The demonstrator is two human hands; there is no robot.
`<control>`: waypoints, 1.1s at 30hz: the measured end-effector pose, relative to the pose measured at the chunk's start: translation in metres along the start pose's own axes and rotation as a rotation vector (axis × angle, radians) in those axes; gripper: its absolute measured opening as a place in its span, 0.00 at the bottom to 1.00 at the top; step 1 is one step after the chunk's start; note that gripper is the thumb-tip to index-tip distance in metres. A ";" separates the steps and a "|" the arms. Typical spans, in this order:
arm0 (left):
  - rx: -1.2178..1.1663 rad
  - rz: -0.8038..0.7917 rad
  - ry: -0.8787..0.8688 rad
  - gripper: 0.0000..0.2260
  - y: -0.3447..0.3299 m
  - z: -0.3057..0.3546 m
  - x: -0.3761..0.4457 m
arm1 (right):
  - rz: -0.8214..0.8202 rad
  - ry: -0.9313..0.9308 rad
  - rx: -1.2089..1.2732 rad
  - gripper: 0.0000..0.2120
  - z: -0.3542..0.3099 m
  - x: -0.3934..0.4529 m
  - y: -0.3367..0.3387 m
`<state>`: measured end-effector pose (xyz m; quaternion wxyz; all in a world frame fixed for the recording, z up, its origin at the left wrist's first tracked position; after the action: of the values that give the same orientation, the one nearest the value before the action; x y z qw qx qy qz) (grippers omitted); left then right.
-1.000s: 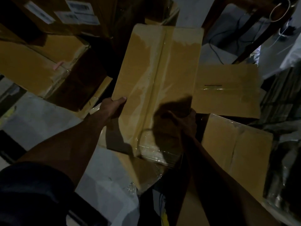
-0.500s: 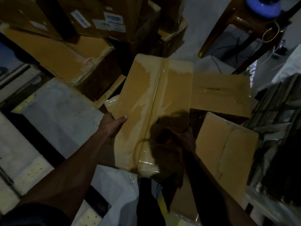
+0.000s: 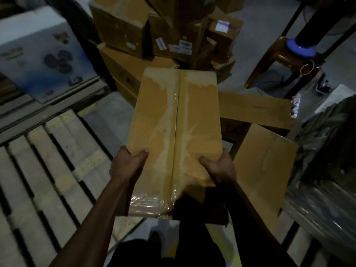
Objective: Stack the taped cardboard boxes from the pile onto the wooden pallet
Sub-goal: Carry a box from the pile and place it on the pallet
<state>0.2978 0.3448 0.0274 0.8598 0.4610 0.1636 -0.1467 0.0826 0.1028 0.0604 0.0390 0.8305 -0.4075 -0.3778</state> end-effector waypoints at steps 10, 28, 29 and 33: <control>0.008 0.204 0.066 0.28 0.143 -0.116 -0.146 | -0.044 0.153 -0.042 0.41 0.019 -0.167 -0.042; -0.128 0.572 0.398 0.24 0.191 -0.276 -0.388 | -0.427 0.434 -0.255 0.44 0.068 -0.319 -0.077; -0.151 0.584 0.415 0.24 0.192 -0.285 -0.399 | -0.442 0.448 -0.276 0.42 0.071 -0.328 -0.080; -0.211 0.609 0.491 0.23 0.196 -0.323 -0.433 | -0.501 0.492 -0.330 0.40 0.083 -0.358 -0.098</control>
<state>-0.0616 0.7640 0.1851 0.8419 0.4190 0.2341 0.2468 -0.0455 0.4412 0.1780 0.1751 0.9526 -0.1040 -0.2258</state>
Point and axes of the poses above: each hand's wrist, its own x-axis towards the middle knuckle, its own y-axis out of the back of the hand, z = x × y, the point moved 8 cm from there along x, towards the middle knuckle, and after that the axes turned 10 degrees about x, right-handed, at the moved point
